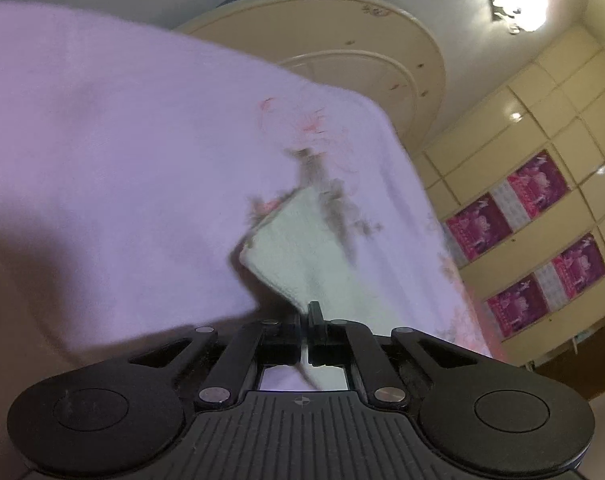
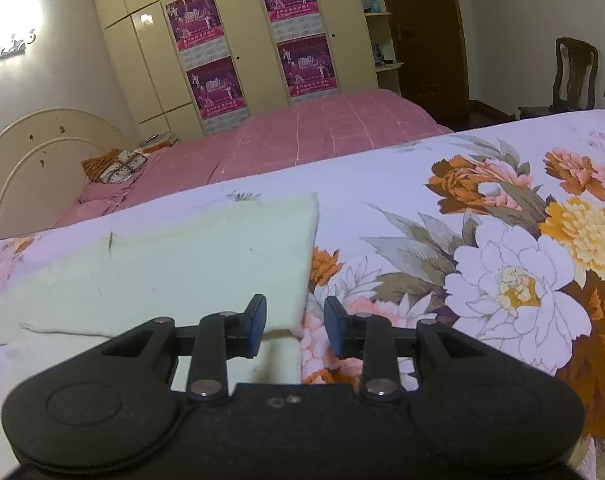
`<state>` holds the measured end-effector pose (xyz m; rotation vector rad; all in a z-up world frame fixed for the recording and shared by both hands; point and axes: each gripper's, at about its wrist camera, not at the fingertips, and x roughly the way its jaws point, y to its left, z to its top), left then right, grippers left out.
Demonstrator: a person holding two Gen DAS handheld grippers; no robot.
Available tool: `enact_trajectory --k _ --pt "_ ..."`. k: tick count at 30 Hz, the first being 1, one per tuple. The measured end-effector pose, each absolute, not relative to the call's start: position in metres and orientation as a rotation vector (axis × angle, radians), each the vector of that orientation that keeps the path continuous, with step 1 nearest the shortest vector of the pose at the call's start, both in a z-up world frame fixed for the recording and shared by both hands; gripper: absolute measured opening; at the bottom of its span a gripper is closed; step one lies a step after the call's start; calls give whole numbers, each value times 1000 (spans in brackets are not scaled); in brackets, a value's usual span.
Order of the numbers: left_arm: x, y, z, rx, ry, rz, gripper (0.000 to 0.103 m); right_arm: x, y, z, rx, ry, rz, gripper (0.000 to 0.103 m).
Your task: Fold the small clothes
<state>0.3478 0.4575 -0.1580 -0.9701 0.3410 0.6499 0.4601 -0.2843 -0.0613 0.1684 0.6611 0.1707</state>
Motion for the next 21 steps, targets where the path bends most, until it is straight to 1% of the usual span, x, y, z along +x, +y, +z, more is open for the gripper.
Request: enact_trajectory --k 4,6,9,17,21 --pt "376 426 -129 -823 326 487 3 458 -289 -63 177 662 163 32" --pt "402 394 -110 -701 348 372 3 458 -291 -64 183 662 156 32" --pt "438 342 -96 -625 372 229 3 457 -294 -64 200 662 146 32" --pt "507 202 -97 -581 479 -37 3 445 -297 -59 205 649 160 32" --pt "523 131 -98 -465 544 -128 3 438 -309 -58 234 645 140 32"
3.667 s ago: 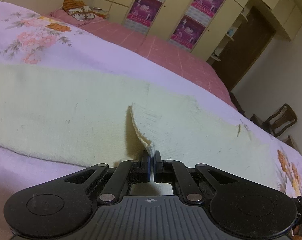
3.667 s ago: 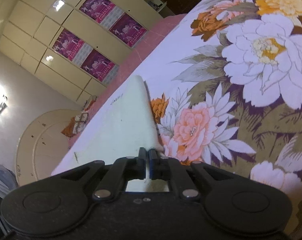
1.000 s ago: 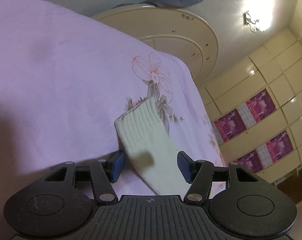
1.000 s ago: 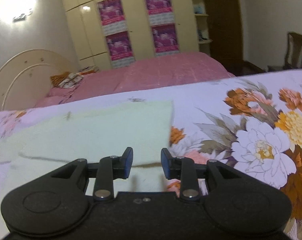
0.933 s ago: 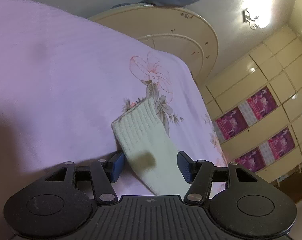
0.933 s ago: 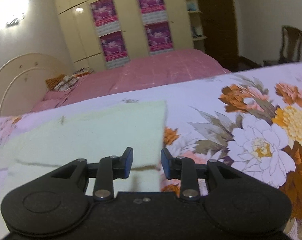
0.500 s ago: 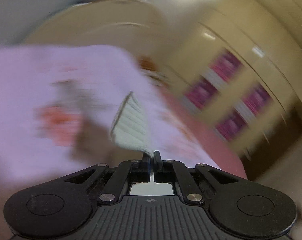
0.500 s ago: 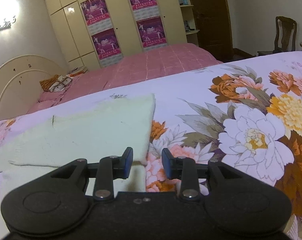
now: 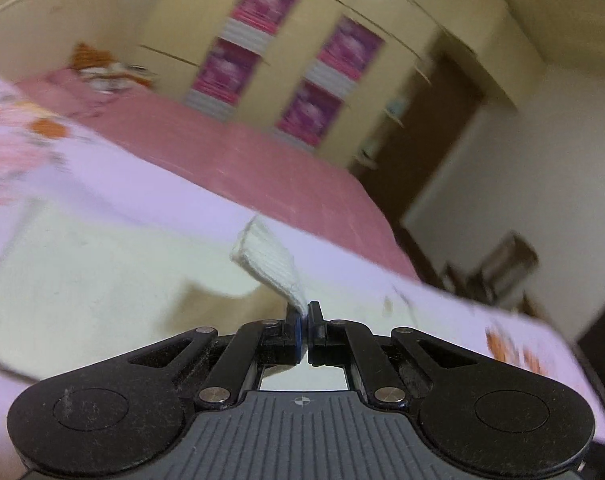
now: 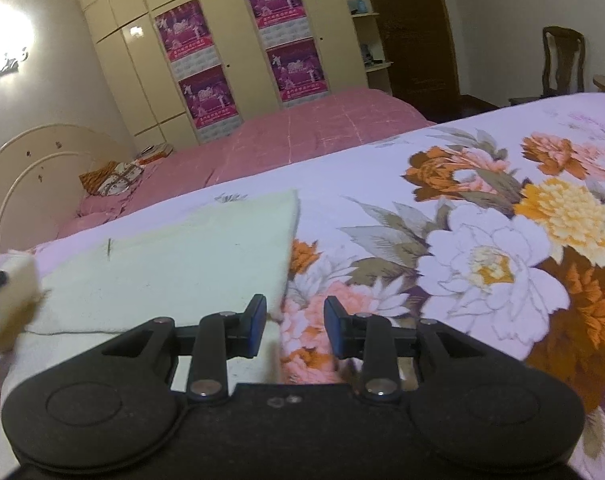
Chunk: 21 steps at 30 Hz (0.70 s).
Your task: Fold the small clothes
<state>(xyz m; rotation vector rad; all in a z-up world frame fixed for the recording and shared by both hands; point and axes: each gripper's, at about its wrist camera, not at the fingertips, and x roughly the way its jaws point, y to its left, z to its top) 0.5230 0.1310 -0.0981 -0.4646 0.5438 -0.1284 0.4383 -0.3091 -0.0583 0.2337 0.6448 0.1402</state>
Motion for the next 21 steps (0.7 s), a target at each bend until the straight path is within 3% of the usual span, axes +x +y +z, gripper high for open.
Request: enact_trajectory --k 6,10,12,13,14,21 --pt "531 51 -94 -329 617 -214 3 430 -319 -60 263 654 135 33" --pt "548 21 -96 -236 686 -259 4 430 -313 -59 291 660 171 40" --pt "548 11 -101 -187 708 -269 32 433 -304 -58 300 660 194 42" --pt "541 13 -99 -198 688 -289 58 436 -299 -58 306 660 205 42" --pt "533 14 -94 -203 657 -278 67 438 -294 -56 313 659 217 42" --pt "460 92 -72 -199 544 -53 67 470 -245 -62 418 716 364 42"
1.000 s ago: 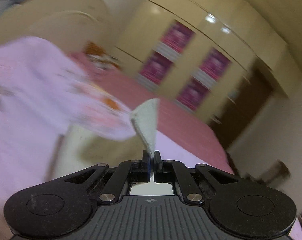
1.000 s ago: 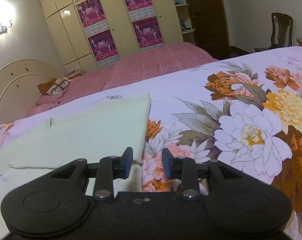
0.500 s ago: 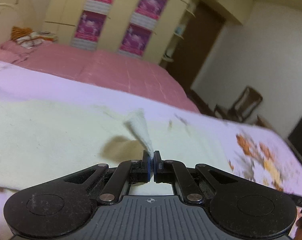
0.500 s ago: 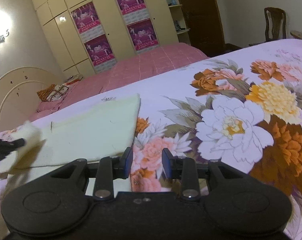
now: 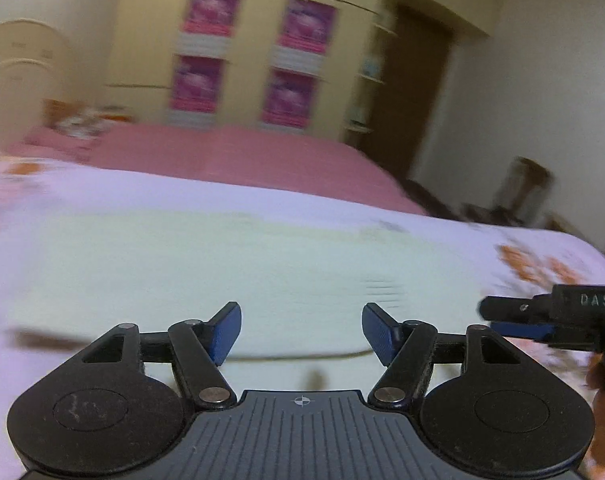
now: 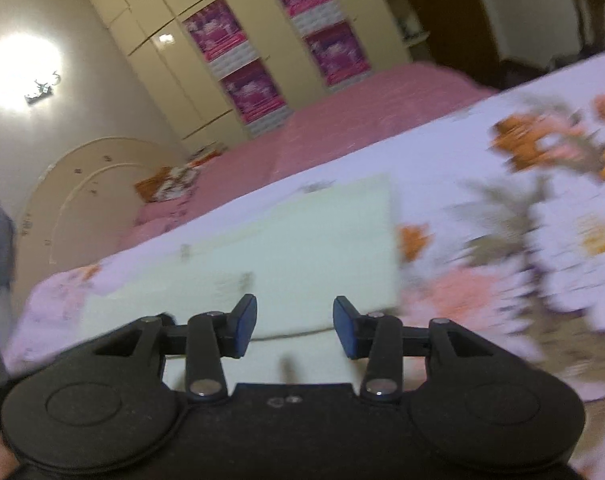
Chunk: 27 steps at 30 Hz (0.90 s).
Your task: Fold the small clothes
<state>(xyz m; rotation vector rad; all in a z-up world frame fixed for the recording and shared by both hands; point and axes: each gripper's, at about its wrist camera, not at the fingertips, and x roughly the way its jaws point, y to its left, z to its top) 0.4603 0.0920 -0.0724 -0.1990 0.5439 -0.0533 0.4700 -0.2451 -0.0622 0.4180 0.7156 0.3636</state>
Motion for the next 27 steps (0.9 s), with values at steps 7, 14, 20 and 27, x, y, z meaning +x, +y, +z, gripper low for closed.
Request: enact_trajectory --k 7,14,20,27 --pt "420 182 -78 -270 554 203 67 503 -201 -84 401 800 415 40" --pt "428 191 -103 -317 615 185 67 511 -175 -82 315 810 452 11" --pt "451 184 -112 -314 618 156 67 512 -174 -67 252 754 477 7" --pt "462 181 -115 -272 636 170 66 510 -195 -37 246 643 431 7"
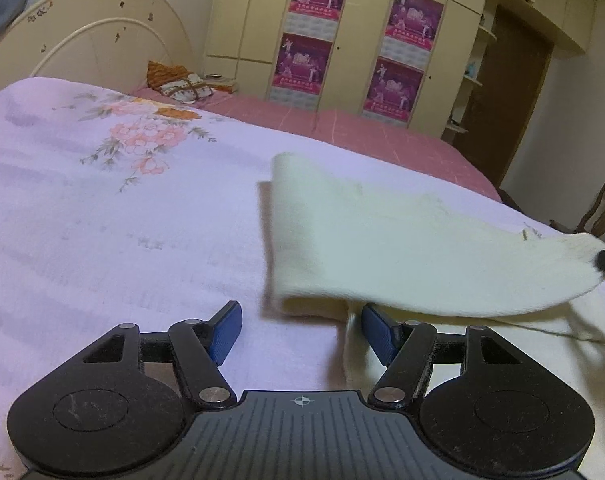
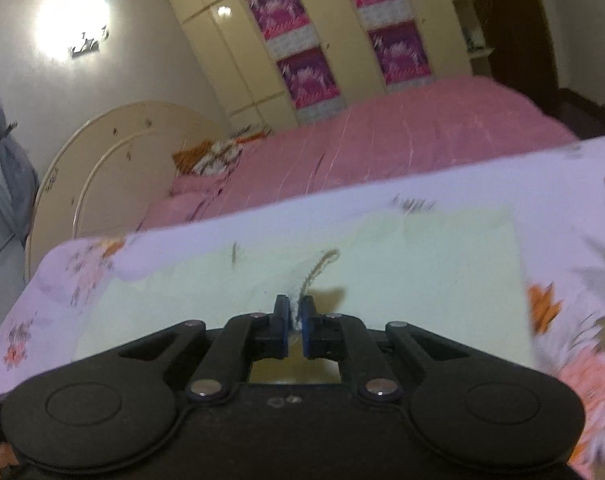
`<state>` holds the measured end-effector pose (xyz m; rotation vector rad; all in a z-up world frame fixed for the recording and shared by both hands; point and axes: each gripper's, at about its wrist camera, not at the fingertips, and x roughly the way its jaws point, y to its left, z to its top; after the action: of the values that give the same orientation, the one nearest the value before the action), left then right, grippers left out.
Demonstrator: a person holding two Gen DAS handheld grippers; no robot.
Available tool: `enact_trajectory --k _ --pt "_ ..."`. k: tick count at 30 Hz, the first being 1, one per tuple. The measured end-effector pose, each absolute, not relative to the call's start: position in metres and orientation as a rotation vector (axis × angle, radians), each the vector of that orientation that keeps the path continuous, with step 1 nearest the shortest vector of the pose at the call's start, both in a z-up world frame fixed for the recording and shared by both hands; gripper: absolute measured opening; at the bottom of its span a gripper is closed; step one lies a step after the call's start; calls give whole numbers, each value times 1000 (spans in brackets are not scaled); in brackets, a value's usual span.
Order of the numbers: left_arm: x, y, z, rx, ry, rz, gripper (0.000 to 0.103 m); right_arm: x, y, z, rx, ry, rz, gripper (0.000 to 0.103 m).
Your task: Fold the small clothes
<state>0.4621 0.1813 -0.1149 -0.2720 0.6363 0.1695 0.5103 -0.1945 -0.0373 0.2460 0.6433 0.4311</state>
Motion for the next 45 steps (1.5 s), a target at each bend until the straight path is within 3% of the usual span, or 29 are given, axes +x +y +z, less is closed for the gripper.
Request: enact_trajectory --k 4,6,20,27,45 --pt "464 185 -114 -291 628 179 66 512 -218 -34 246 631 385 7" --pt "464 185 -112 -287 621 185 60 512 -230 -37 242 632 361 7" --pt "475 177 -96 -305 515 178 60 503 -250 -27 264 585 349 7" --pt "489 169 -118 -251 641 184 60 505 -260 -38 273 618 326 7" --pt "483 164 -119 -232 635 189 60 491 -287 -68 254 682 254 7"
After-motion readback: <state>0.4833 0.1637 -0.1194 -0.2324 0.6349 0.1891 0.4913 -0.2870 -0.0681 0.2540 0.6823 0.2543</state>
